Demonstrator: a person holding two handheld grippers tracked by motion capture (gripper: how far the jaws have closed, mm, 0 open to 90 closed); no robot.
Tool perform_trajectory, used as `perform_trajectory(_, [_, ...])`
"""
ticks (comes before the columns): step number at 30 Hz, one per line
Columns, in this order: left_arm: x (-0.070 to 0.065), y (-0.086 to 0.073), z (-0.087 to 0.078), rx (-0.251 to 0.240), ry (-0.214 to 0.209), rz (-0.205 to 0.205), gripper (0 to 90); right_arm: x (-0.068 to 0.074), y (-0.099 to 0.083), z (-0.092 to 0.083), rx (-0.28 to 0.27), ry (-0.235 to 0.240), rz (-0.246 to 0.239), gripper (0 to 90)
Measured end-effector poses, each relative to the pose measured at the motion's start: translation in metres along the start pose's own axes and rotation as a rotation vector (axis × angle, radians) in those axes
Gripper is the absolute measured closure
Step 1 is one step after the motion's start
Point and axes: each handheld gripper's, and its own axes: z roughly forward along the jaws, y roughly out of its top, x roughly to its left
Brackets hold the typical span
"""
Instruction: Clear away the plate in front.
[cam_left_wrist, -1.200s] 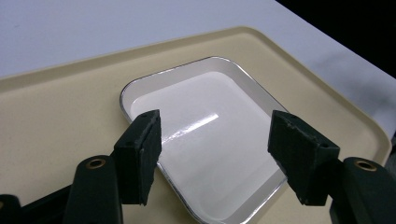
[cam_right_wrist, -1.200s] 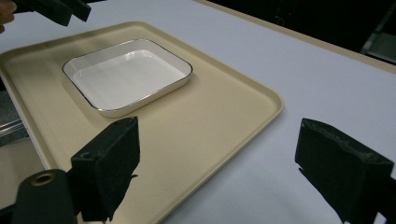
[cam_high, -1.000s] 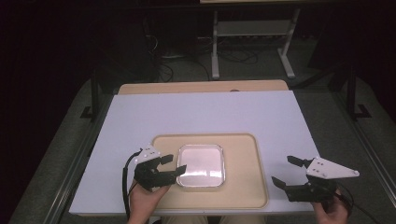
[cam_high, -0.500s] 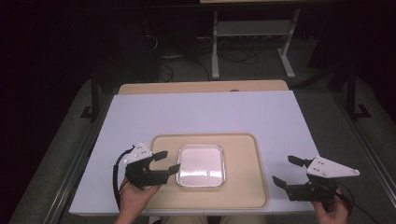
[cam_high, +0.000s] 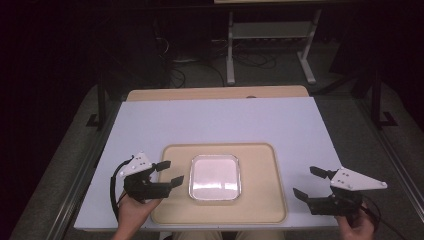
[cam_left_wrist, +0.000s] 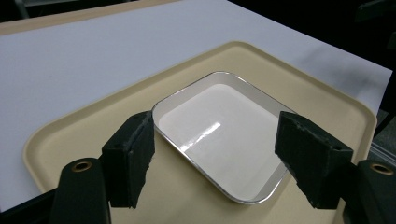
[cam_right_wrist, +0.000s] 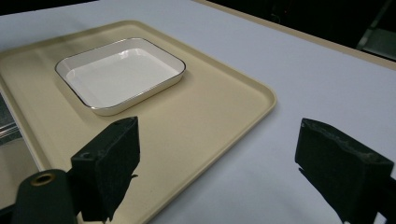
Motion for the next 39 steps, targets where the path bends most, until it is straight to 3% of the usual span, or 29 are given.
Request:
perform_trajectory(6, [0.004, -0.005, -0.008, -0.013, -0.008, -0.002, 24.7, -0.002, -0.001, -0.001, 0.002, -0.003, 0.003, 13.0])
perform_trajectory(26, [0.016, -0.032, -0.035, -0.052, 0.078, -0.006, 20.1, -0.003, -0.005, -0.001, 0.018, -0.006, 0.005, 13.0])
perform_trajectory(34, [0.016, -0.040, -0.033, -0.038, 0.072, -0.032, 20.0, -0.002, -0.006, 0.003, 0.035, 0.004, 0.002, 13.0])
perform_trajectory(39, [0.013, -0.041, -0.033, -0.032, 0.083, -0.012, 20.0, 0.003, -0.005, 0.010, 0.066, 0.021, -0.018, 13.1])
